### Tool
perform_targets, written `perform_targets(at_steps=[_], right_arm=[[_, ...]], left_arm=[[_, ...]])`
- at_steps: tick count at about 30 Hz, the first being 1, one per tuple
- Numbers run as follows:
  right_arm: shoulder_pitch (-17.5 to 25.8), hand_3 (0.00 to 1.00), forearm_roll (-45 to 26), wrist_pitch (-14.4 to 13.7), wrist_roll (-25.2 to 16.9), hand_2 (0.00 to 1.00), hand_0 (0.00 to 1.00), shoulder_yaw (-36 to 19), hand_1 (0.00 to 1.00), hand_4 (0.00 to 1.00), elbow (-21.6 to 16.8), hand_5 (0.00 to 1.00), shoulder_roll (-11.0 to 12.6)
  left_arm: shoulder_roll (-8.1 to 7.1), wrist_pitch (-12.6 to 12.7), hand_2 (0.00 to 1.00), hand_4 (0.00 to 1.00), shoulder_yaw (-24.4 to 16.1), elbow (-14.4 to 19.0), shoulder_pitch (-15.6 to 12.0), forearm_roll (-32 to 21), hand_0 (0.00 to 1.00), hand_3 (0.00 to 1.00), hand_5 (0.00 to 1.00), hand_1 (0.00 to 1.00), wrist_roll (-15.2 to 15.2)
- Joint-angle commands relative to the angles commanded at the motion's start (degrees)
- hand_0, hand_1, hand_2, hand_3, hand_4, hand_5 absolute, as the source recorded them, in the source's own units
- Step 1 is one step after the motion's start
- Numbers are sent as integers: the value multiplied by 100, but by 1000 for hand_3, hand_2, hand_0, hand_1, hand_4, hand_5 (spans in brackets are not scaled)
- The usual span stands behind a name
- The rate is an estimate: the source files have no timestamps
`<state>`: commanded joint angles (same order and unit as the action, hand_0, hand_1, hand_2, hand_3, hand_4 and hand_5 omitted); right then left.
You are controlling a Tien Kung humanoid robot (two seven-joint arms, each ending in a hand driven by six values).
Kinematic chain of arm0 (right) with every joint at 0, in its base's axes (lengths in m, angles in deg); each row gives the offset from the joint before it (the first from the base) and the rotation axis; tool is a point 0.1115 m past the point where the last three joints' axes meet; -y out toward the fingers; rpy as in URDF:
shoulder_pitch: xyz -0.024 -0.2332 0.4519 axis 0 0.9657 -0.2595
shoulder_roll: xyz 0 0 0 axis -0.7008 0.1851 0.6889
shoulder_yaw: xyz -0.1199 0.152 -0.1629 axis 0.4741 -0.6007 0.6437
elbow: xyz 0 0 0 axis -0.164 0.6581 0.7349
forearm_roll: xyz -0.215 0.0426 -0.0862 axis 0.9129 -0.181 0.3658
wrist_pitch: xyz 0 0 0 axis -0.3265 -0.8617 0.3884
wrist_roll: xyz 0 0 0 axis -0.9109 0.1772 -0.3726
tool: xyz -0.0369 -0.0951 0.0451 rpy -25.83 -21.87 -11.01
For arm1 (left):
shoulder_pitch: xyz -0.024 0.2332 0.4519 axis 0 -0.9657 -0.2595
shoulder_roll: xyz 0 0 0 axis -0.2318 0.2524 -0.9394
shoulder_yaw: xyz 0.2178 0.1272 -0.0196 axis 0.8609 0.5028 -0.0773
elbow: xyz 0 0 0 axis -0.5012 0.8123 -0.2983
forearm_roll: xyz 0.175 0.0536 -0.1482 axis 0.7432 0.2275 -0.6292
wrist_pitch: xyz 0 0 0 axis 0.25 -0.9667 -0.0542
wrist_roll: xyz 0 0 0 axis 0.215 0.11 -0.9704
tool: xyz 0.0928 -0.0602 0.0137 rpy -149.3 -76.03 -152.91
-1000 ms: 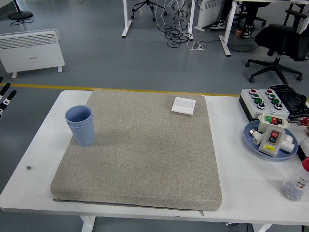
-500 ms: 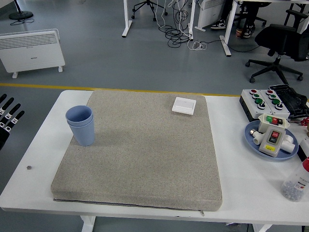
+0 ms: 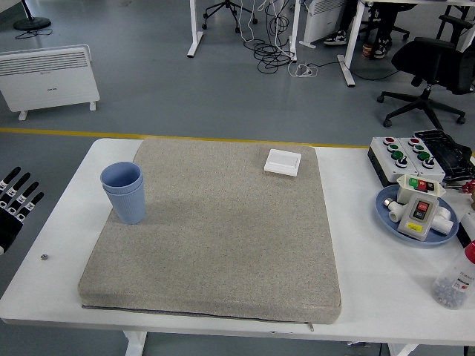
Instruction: Push cup pick cup insert cup
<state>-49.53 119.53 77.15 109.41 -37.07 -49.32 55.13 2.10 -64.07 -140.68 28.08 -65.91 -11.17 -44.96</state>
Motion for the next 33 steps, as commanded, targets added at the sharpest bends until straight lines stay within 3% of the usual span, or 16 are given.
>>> perform_targets(at_steps=[10,33], right_arm=[[-51,581,-3,-7,-12,592,677,21,588,117,0,553,0],[-75,580,51,-5,-15,597,676,-49,590,111,0,553,-5]], left_arm=[[107,9,914,646,-66,-153,38,-19,899,807,998,887,80],[172,135,921,631,-583,17,-72,401,894,821,998,884,54]])
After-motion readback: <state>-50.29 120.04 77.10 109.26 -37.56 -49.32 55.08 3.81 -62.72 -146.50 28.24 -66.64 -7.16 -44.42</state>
